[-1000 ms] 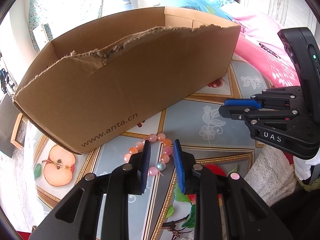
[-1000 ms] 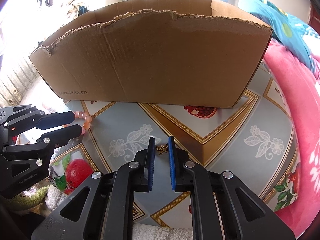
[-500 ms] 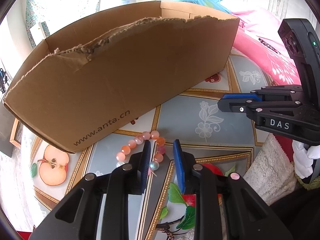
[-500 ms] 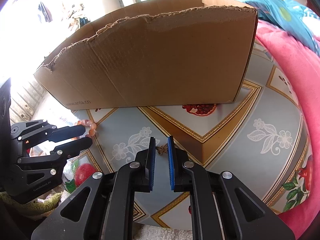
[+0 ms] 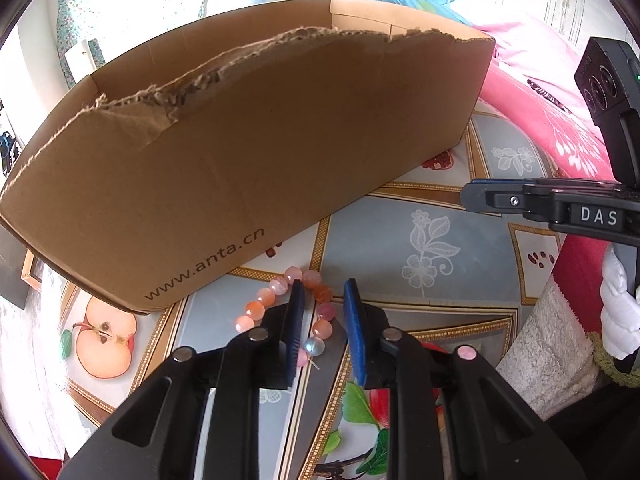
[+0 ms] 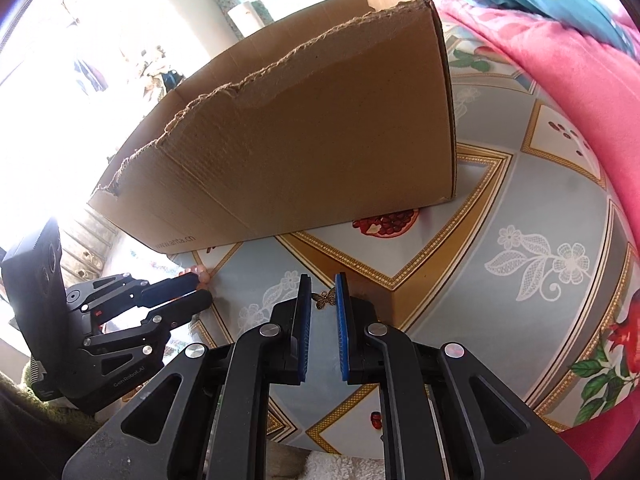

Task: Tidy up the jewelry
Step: 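Lift the butterfly charm with the right tool toward the box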

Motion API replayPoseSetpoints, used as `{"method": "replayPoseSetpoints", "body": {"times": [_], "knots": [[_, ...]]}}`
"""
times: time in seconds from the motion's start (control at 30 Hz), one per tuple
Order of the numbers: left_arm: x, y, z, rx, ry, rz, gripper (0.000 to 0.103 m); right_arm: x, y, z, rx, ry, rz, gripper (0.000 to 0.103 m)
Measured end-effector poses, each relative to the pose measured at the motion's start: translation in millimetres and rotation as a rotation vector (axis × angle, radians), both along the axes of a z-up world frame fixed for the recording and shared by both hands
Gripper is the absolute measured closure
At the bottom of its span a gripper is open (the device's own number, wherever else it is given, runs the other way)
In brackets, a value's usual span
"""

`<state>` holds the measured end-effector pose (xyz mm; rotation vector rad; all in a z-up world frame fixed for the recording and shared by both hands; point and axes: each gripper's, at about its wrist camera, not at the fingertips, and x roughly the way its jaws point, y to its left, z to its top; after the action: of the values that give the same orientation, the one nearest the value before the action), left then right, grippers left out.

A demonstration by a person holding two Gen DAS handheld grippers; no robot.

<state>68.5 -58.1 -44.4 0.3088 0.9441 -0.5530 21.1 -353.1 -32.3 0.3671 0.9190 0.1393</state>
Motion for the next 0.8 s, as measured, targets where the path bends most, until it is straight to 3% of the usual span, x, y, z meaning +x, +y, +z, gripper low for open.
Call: {"method": "replayPoseSetpoints", "body": {"times": [0.33,0.57,0.8], "knots": [[0.9,28.6,18.7,-0.099,-0.042,0.077,0.094,-19.1,-23.1,38.1,-0.010,-0.057,-0.016,0.093],[-8.5,58.7,57.6,-0.211,-0.120,0.128,0.094,-36.6,-35.3,71.7,-0.029,-0.128,-0.034,0.093],[-23.6,74.6,100.7,-0.333,-0.153,0.095,0.094,-45.2,-22.9,90.9,-0.042,-0.219,-0.039,0.093]]}}
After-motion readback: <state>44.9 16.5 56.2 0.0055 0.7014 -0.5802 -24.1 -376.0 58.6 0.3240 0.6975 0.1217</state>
